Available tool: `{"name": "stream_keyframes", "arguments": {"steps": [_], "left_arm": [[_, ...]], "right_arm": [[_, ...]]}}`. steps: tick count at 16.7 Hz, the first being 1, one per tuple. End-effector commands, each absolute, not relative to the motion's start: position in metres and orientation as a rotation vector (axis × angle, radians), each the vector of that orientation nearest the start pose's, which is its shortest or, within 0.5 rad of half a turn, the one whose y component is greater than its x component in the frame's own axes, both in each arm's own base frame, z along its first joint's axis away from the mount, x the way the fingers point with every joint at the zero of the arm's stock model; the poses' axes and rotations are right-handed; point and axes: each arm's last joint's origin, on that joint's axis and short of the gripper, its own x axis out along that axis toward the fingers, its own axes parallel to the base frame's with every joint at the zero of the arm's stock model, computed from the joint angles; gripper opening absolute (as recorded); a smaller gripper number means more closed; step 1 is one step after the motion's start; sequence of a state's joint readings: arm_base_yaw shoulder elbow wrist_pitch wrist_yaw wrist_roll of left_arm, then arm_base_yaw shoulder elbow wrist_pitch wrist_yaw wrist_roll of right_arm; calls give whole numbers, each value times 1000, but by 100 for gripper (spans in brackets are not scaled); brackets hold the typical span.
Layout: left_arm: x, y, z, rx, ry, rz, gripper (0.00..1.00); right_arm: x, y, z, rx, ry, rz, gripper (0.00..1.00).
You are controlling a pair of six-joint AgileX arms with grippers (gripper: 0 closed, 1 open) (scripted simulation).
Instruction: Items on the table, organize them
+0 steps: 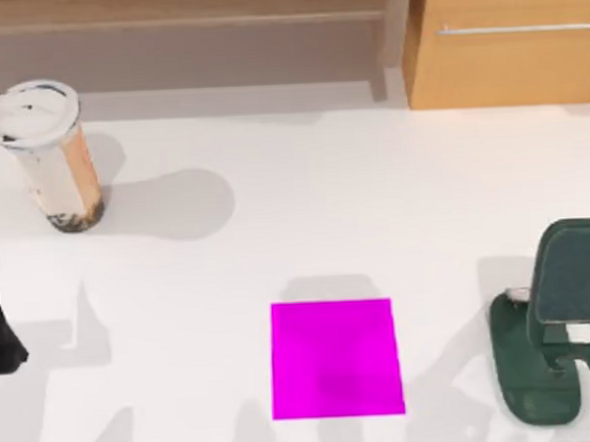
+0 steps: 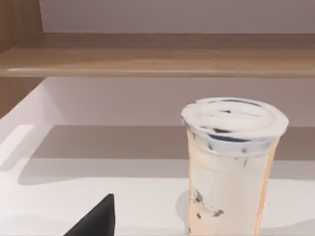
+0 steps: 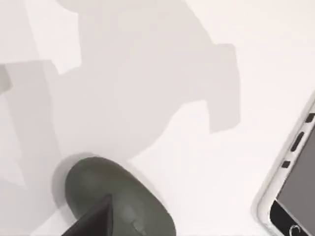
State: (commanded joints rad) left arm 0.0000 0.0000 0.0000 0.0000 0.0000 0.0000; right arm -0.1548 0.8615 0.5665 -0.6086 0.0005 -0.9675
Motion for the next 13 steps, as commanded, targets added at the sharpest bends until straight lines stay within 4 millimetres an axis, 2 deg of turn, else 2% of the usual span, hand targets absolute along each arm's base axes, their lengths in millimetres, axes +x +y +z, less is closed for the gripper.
{"name": "stream_keyframes", "arguments": {"steps": [6,10,13], "left_arm": [[106,-1,160,0,0,0,100],[106,-1,160,0,0,0,100],[106,-1,160,0,0,0,100]], "right_arm": [[212,-48,208,-1048,1186,746,100],[234,-60,201,-1096,1259,996,100],[241,-65,198,-1101,1275,1081,100]]}}
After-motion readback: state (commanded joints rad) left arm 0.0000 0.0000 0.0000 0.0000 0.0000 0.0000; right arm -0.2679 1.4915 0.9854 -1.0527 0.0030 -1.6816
